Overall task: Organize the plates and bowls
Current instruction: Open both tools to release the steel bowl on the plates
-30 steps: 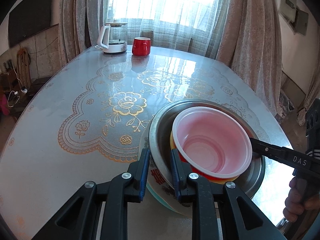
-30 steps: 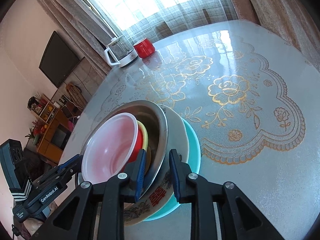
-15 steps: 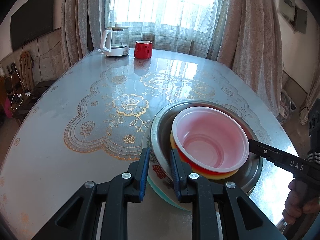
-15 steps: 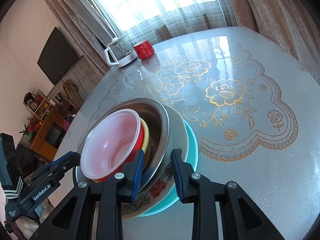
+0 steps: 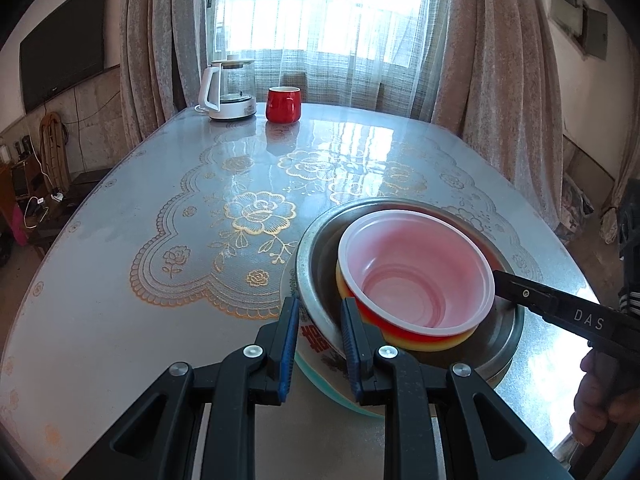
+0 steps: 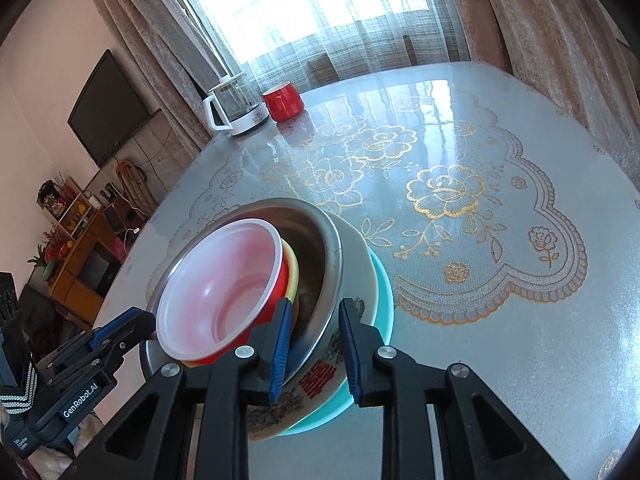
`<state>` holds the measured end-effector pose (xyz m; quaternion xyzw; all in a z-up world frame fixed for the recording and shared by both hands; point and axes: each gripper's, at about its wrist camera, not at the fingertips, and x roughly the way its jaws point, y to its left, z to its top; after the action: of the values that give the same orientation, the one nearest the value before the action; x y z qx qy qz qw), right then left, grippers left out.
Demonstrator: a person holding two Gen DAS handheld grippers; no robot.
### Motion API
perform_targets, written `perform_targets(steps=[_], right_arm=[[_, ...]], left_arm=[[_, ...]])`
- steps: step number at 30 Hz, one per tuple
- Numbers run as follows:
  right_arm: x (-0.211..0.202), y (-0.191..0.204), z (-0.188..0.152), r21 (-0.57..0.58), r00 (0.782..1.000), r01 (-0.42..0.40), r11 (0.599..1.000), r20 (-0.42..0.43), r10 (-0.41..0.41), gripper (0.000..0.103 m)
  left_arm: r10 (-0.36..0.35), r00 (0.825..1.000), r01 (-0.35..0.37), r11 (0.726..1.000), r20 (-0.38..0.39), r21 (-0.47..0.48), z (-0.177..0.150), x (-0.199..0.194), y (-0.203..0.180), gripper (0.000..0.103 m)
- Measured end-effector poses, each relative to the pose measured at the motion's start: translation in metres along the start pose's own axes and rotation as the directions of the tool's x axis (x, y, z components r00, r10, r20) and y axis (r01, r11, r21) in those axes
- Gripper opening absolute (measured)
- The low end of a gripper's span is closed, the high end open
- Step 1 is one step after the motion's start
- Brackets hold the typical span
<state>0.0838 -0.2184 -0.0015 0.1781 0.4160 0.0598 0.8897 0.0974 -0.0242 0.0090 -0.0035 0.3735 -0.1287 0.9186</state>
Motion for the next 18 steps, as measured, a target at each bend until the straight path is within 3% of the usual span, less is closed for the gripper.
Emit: perform_targets(steps=[7, 18], right_arm=[[-0.0025, -0.0017, -0.0047, 0.022, 1.0, -0.014, 1.0, -0.001, 0.014, 0.025], [0.0006, 0.0068, -0.0025, -0.033, 0.999, 0.032, 0.999, 0.019, -0.031, 0.021]], left_arm=[[0.008, 1.0, -0.008, 1.0, 0.003, 0.005, -0.0028, -0.0017, -0.004, 0.022], [0.008, 1.0, -0.008, 1.0, 0.002, 0.02, -0.003, -0.0002, -0.0071, 0.022]])
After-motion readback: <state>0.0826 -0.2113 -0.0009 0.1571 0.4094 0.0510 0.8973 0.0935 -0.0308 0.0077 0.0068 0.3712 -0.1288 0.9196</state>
